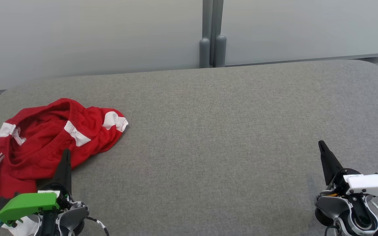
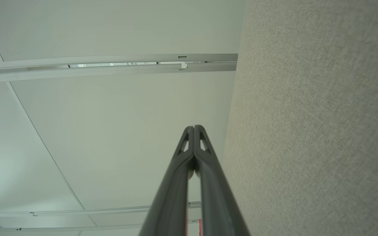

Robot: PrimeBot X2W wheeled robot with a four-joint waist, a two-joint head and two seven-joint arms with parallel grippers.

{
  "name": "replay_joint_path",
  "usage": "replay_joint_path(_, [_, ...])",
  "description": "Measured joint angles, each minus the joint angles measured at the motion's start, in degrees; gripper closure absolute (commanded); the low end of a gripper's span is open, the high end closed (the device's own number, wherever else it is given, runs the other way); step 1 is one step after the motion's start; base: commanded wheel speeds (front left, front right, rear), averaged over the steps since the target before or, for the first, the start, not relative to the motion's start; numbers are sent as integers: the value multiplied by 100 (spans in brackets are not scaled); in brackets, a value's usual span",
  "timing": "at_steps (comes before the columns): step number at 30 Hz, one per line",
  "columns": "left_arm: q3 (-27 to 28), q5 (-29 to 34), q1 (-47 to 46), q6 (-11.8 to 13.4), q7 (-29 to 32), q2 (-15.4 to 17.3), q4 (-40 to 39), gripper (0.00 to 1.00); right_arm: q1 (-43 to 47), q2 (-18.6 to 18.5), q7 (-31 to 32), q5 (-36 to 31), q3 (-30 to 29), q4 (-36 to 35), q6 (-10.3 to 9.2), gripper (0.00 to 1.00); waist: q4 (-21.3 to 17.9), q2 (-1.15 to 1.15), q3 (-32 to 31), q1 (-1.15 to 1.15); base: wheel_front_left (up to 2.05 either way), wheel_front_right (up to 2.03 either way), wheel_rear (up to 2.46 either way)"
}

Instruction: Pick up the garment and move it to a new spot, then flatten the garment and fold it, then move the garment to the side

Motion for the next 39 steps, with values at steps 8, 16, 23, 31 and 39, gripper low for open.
replay_joint_path(8, [0, 1, 0, 0, 0, 0, 0, 100, 0, 0, 0, 0, 0, 0, 0, 100, 0, 0, 0, 0, 0, 0, 0])
replay_joint_path(16, [0, 1, 0, 0, 0, 0, 0, 100, 0, 0, 0, 0, 0, 0, 0, 100, 0, 0, 0, 0, 0, 0, 0])
replay_joint_path(23, [0, 1, 0, 0, 0, 0, 0, 100, 0, 0, 0, 0, 0, 0, 0, 100, 0, 0, 0, 0, 0, 0, 0])
replay_joint_path(31, [0, 0, 0, 0, 0, 0, 0, 100, 0, 0, 0, 0, 0, 0, 0, 100, 0, 0, 0, 0, 0, 0, 0])
replay_joint_path(39, [0, 1, 0, 0, 0, 0, 0, 100, 0, 0, 0, 0, 0, 0, 0, 100, 0, 0, 0, 0, 0, 0, 0])
